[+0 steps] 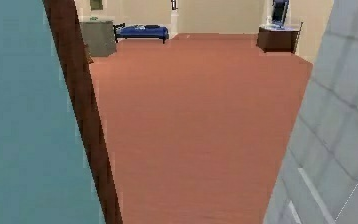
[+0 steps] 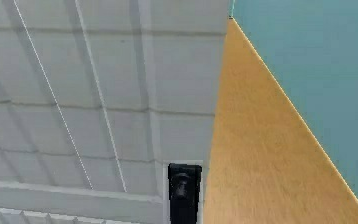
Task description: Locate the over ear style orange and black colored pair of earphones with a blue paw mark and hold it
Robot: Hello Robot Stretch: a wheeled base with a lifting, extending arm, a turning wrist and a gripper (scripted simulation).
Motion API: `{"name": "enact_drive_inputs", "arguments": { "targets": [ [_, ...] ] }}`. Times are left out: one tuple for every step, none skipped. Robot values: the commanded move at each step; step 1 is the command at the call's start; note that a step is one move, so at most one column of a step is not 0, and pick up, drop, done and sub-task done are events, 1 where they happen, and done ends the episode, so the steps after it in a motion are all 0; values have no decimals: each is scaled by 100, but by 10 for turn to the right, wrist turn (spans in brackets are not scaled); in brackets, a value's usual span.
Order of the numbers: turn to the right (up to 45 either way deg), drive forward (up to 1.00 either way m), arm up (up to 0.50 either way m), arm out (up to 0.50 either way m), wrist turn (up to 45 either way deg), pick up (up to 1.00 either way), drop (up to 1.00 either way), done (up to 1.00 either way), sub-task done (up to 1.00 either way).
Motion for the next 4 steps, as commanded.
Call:
{"name": "enact_drive_inputs", "arguments": {
  "targets": [
    [30, 0, 0, 0, 0, 0, 0, 0, 0],
    [0, 15, 0, 0, 0, 0, 0, 0, 0],
    [-240, 0, 0, 0, 0, 0, 0, 0, 0],
    [0, 60, 0, 0, 0, 0, 0, 0, 0]
  ]
}}
